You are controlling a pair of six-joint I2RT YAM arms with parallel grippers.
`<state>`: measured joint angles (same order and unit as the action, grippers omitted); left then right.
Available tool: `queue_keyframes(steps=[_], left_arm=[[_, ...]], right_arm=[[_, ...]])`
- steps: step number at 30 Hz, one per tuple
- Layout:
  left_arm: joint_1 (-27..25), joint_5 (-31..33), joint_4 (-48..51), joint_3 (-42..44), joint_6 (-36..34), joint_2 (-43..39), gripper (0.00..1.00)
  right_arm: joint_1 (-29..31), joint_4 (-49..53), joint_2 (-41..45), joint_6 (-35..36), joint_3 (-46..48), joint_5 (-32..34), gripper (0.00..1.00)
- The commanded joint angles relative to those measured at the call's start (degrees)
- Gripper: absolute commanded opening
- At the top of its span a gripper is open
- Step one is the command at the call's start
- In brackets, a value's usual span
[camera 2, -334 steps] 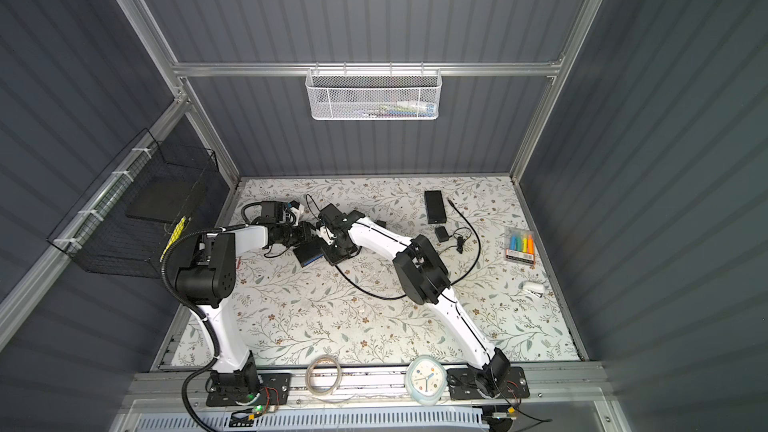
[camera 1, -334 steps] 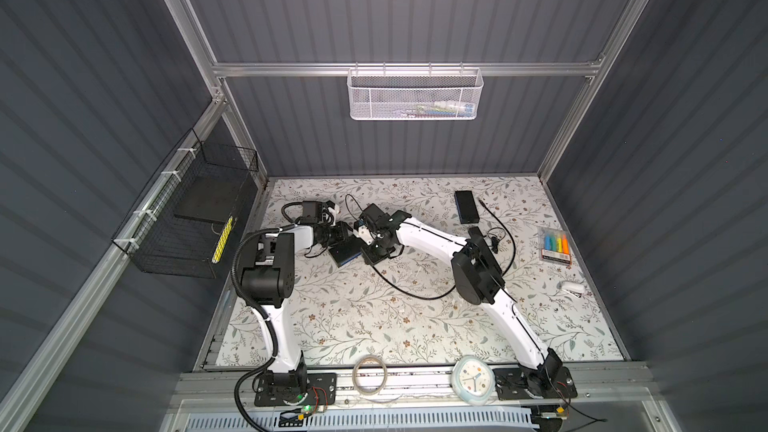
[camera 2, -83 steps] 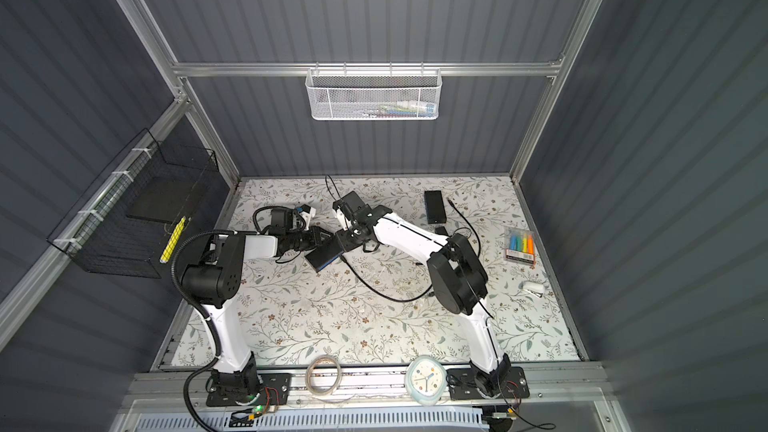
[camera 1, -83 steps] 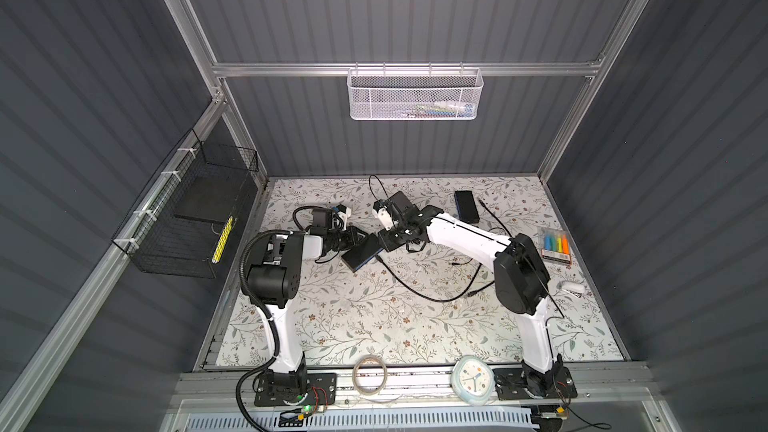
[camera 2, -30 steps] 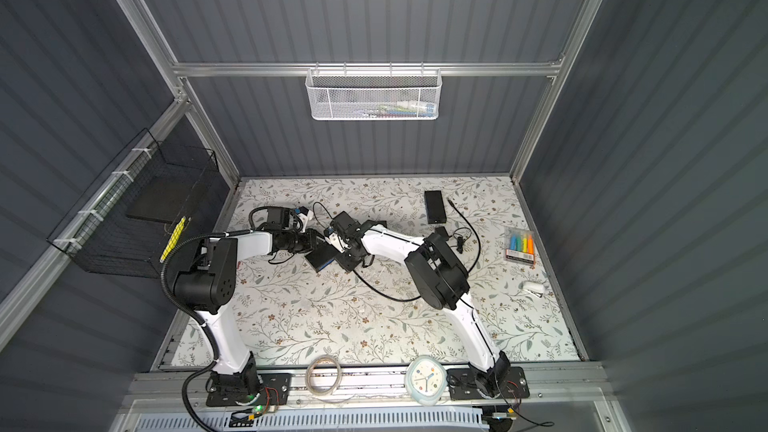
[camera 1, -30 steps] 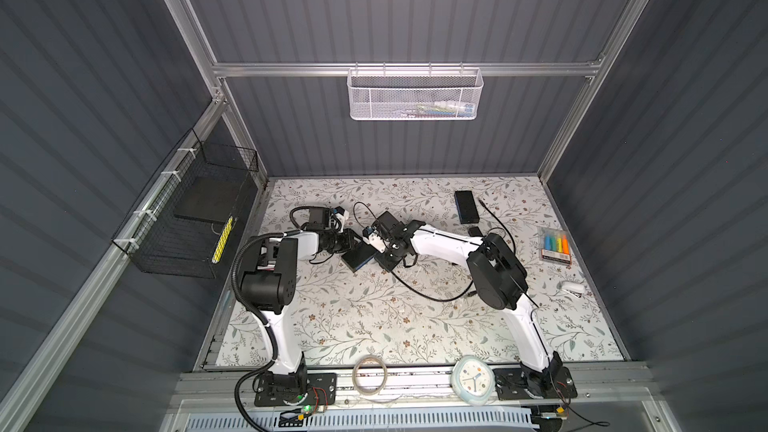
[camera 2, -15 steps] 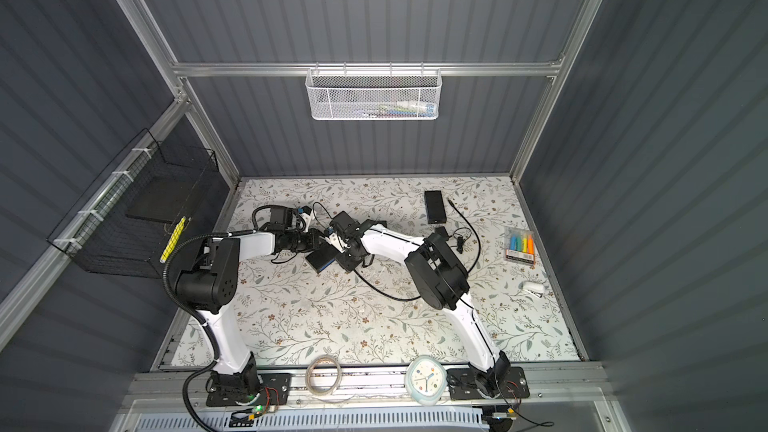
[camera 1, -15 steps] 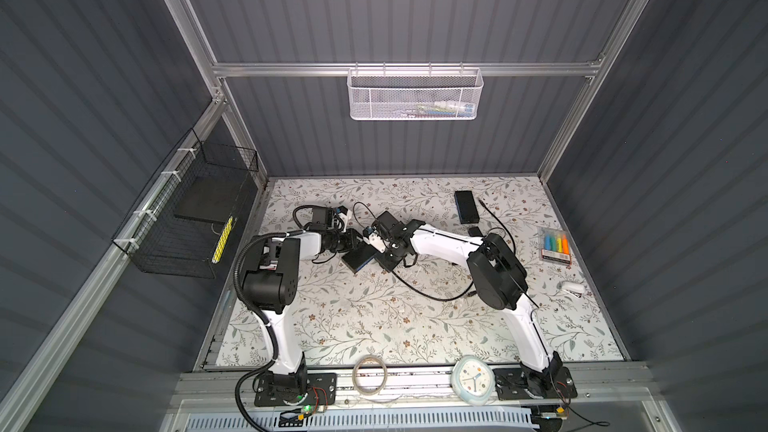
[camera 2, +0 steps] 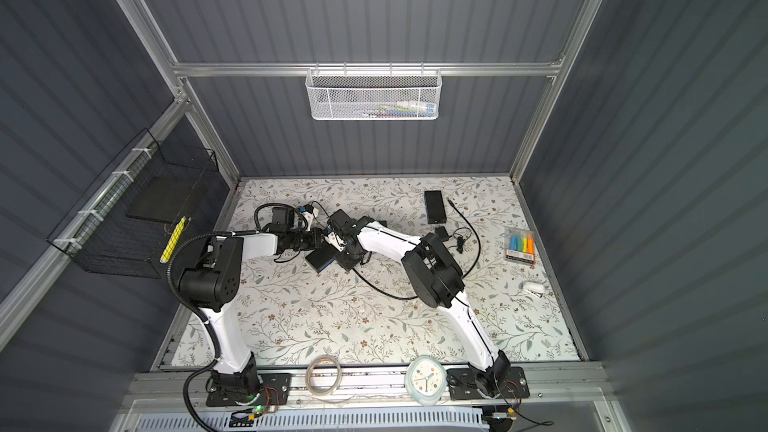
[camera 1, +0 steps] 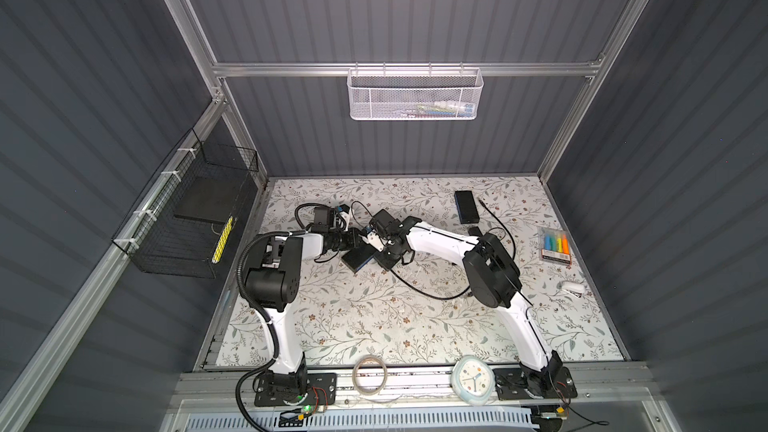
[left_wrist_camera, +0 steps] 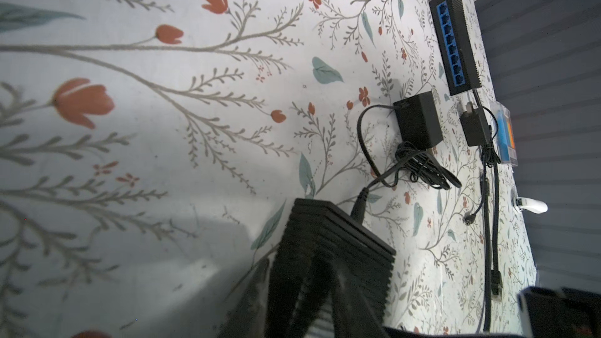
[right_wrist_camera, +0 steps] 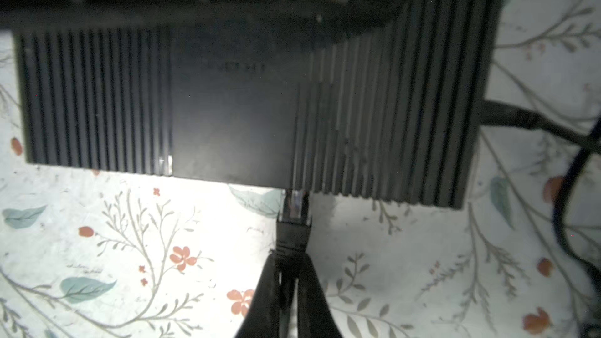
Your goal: Insert the plug into the switch port
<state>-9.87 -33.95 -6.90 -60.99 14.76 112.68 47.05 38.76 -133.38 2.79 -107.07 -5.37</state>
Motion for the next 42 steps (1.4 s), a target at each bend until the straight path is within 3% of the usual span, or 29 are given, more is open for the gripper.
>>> queue_keyframes(steps=[1,42], left_arm=[[-1.47,-1.23,4.41,2.70,0.75,3.12,0.32],[-4.98,-3.52,2.34,4.14,3.07,5.64,0.30]], right_arm=[[0.55,-5.02,-1.59,-1.16,-3.11,-0.87,0.00],[0.41,-5.72,-4.11,-5.16,-12.80,0.52,0.00]])
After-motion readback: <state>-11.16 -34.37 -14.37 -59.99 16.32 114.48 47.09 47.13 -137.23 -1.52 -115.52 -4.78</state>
